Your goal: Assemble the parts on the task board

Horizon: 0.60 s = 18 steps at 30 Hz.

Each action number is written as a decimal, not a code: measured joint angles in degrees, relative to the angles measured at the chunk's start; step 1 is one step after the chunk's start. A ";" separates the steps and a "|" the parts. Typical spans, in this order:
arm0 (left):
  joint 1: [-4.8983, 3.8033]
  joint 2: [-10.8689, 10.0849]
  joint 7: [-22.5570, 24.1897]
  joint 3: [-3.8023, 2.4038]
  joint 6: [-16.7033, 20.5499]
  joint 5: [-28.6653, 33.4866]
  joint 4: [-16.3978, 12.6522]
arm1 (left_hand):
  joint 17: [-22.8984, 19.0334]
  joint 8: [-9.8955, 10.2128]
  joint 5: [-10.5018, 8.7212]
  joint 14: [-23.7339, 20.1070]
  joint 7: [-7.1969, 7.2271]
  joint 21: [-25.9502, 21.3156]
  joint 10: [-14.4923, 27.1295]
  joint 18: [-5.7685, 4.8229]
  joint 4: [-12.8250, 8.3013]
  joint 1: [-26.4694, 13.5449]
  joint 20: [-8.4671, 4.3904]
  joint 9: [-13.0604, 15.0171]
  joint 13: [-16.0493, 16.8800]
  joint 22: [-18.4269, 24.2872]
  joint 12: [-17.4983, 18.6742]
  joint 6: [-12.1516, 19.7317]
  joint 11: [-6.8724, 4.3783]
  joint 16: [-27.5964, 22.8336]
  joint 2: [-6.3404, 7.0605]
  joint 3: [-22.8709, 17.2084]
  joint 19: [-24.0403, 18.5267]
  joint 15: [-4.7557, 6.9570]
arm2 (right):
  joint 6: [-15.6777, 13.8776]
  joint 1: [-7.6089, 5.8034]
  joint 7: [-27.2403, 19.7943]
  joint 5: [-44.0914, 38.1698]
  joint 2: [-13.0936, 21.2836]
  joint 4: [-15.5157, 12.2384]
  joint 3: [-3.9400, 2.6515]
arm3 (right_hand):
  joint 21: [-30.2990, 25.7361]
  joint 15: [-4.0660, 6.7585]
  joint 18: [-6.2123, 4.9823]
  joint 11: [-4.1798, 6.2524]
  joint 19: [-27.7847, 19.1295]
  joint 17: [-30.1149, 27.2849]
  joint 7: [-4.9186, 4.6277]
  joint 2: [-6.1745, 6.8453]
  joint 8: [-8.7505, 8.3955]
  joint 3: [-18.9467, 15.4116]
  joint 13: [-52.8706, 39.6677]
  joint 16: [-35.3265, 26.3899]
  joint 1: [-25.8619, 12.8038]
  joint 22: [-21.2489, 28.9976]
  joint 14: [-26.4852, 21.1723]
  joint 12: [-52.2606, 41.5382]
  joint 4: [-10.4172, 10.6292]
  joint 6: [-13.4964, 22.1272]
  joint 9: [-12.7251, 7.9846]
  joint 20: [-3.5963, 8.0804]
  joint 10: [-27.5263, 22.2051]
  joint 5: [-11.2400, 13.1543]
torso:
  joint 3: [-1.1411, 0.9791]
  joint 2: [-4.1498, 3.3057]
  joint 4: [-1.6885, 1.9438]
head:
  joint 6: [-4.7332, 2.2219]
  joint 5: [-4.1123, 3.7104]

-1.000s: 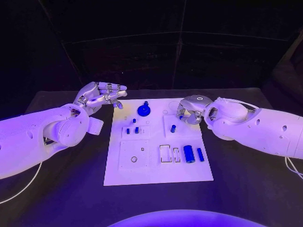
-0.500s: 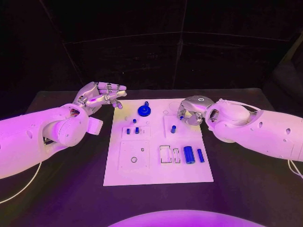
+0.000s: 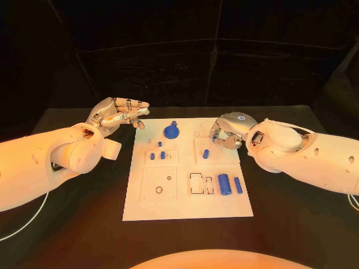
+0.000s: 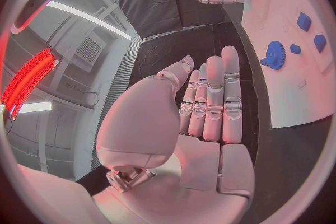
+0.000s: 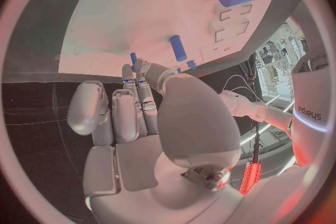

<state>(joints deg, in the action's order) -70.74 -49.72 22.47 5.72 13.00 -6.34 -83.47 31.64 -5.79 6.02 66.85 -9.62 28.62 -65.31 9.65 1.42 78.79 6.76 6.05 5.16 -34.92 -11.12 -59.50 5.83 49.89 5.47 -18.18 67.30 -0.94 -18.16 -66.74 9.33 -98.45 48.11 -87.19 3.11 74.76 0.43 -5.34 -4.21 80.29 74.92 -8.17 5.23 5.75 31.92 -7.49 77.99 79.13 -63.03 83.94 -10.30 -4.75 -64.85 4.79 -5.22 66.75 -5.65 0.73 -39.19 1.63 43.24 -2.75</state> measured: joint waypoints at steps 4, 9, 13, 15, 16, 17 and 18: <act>0.00 0.02 0.00 0.00 -0.07 0.01 0.12 | 0.00 0.00 0.00 0.00 0.00 0.00 0.21 0.00 0.00 0.00 0.00 0.00 0.00 0.04 0.00 0.00 0.21 0.00 0.00 0.00 0.00 0.00 | -0.97 -0.01 -0.01 0.02 1.72 -3.49 -0.04 | 0.00 0.00 0.00 0.00 0.00 0.00 0.00 0.00 0.00 0.00 0.03 0.00 0.00 -0.05 0.00 0.00 0.00 0.00 -0.01 0.00 0.00 0.00 | 0.05 0.00 0.02 | -0.04 0.20; 0.00 0.03 0.00 0.00 -0.13 0.02 0.32 | 0.00 0.00 0.00 0.00 0.01 0.00 0.41 0.00 0.00 0.00 0.00 0.00 0.00 0.05 0.00 0.01 0.00 0.00 0.00 0.00 0.00 0.00 | -2.08 -0.02 -0.04 0.23 3.27 -8.94 -0.43 | 0.00 0.00 0.00 0.00 0.20 -0.01 0.00 0.02 0.00 0.18 0.06 0.00 0.01 -0.08 0.00 0.00 -0.18 0.00 -0.02 0.21 0.00 0.00 | 0.08 0.01 0.02 | -0.12 0.61; 0.00 0.16 0.00 0.00 -0.17 0.03 0.52 | 0.01 0.00 0.00 0.00 0.01 0.00 0.41 0.00 0.00 0.00 0.00 0.01 0.00 0.05 0.00 0.01 0.01 0.00 0.00 0.00 0.00 0.00 | -2.83 -0.06 -0.12 0.51 3.36 -12.35 -1.02 | 0.00 0.00 0.01 0.00 0.20 -0.01 0.00 0.03 0.00 0.18 0.10 0.00 0.03 -0.08 0.00 0.00 -0.18 0.00 -0.03 0.20 0.00 0.00 | 0.09 0.04 0.02 | -0.23 1.02; 0.00 0.24 0.00 0.00 -0.21 0.03 0.61 | 0.01 0.00 0.00 0.00 0.01 0.00 0.41 0.00 0.00 0.00 0.00 0.01 0.00 0.05 0.01 0.01 0.00 0.00 0.00 0.00 0.00 0.00 | -3.13 -0.08 -0.17 0.73 2.98 -13.39 -1.12 | 0.00 0.00 0.00 0.00 0.20 -0.01 0.00 0.03 0.00 0.17 0.11 0.00 0.03 -0.08 0.00 0.00 -0.18 0.00 -0.03 0.20 0.00 0.00 | 0.09 0.04 0.02 | -0.28 1.33; 0.00 0.28 0.00 0.00 -0.23 0.03 0.67 | 0.01 0.00 0.00 0.00 0.01 0.00 0.41 0.00 0.00 0.00 0.00 0.01 0.00 0.05 0.00 0.01 0.00 0.00 0.00 0.00 0.00 0.00 | -3.21 -0.08 -0.19 0.85 2.67 -13.68 -1.18 | 0.00 0.00 0.00 0.00 0.20 -0.01 0.00 0.04 0.00 0.18 0.12 0.00 0.03 -0.08 0.00 0.00 -0.19 0.00 -0.03 0.20 0.00 0.00 | 0.09 0.04 0.02 | -0.31 1.57; 0.00 0.33 0.00 0.00 -0.26 0.03 0.73 | 0.01 0.00 0.00 0.00 0.01 -0.01 0.41 0.00 0.00 0.00 0.00 0.01 0.00 0.05 0.00 0.01 0.00 0.00 0.00 0.00 0.00 0.00 | -3.30 -0.08 -0.22 0.99 2.27 -13.88 -1.24 | 0.00 0.00 0.00 0.00 0.20 -0.01 0.00 0.04 0.00 0.17 0.13 0.00 0.03 -0.08 0.00 0.00 -0.19 0.00 -0.02 0.20 0.00 0.00 | 0.09 0.04 0.02 | -0.31 2.00; 0.00 0.39 0.00 0.00 -0.28 0.03 0.80 | 0.01 0.00 0.00 0.00 0.01 -0.21 0.41 0.00 0.00 0.00 0.00 0.01 0.00 0.09 0.01 0.01 0.00 0.00 0.00 0.00 0.00 0.00 | -3.37 -0.08 -0.28 1.17 1.65 -14.02 -1.26 | 0.00 0.00 0.00 0.00 0.20 -0.01 0.00 0.04 0.00 0.17 0.13 0.00 0.03 -0.08 0.00 0.00 -0.19 0.00 -0.01 0.20 -0.01 0.00 | 0.09 0.04 0.02 | -0.30 2.30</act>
<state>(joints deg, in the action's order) -70.74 -49.32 22.46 5.72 12.72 -6.31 -82.67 31.65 -5.79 6.02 66.86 -9.61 28.41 -64.89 9.66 1.42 78.79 6.75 6.05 5.16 -34.82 -11.11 -59.49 5.84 49.89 5.47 -18.18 67.30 -0.94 -21.52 -66.82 9.05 -97.28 49.76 -101.22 1.85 74.76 0.42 -5.34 -4.21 80.49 74.91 -8.17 5.27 5.75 32.09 -7.36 77.99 79.16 -63.11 83.94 -10.30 -4.94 -64.84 4.78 -5.02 66.74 -5.64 0.82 -39.16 1.64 42.95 -0.45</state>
